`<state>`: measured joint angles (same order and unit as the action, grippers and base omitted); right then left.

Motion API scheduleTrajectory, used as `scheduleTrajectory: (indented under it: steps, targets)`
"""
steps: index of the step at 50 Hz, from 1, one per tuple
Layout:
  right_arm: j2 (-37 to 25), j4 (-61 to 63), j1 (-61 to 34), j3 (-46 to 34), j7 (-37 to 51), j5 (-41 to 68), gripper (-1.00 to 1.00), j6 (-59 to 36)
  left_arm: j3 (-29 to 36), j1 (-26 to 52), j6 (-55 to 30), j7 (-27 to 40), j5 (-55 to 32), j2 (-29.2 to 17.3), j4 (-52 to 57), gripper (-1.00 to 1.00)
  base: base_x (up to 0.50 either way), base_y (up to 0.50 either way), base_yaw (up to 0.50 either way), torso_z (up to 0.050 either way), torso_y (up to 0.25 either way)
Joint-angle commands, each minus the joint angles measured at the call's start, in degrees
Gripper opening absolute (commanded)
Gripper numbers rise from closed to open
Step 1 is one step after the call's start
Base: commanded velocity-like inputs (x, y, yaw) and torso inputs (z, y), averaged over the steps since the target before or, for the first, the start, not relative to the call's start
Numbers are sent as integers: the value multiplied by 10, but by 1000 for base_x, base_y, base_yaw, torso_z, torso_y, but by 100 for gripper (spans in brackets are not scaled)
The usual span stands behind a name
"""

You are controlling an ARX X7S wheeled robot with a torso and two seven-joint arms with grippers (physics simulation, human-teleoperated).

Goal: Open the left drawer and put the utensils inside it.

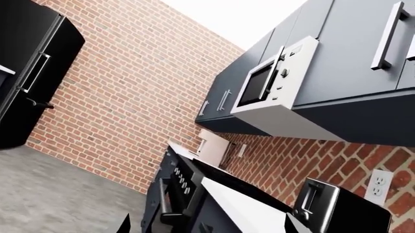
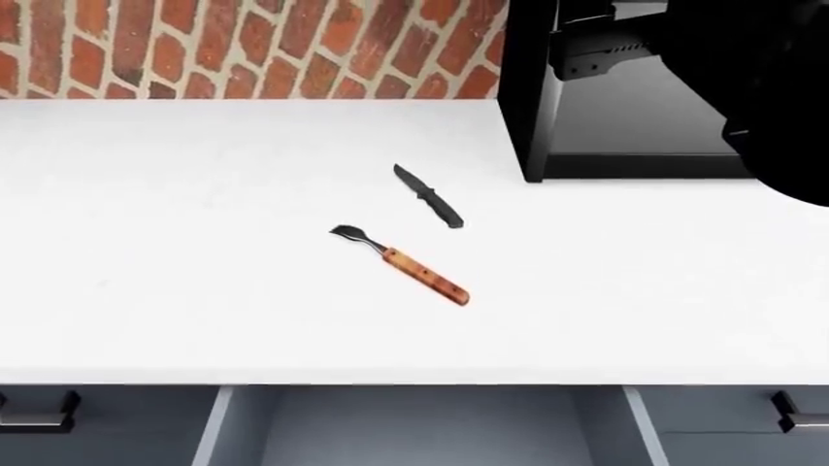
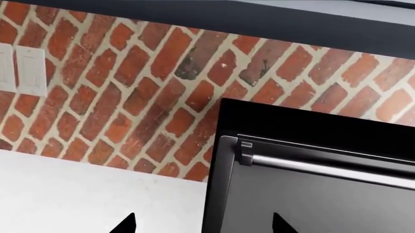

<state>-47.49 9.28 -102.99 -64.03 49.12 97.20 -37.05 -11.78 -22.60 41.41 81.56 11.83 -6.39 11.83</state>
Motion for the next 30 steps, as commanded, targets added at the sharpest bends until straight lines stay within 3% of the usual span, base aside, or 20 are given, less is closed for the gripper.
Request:
scheduleTrajectory:
  steps: [1,11,21,30]
  targets:
    - [2,-1,1,0,1,-3,100,-1,-1,-1,1,1,0,0,-1,100,47,0,0,0,0]
    - [13,15,-4,-8,-9,-21,100,-11,0,2,-2,0,0,0,-2,100,2,0,0,0,0]
    - [72,-50,-7,-3,-26,8,100,-2,1,3,-1,0,-1,0,-5,100,0,0,0,0,0]
    - [76,-48,-1,-6,-33,-9,100,4,2,4,-3,-1,-1,0,-6,100,0,0,0,0,0]
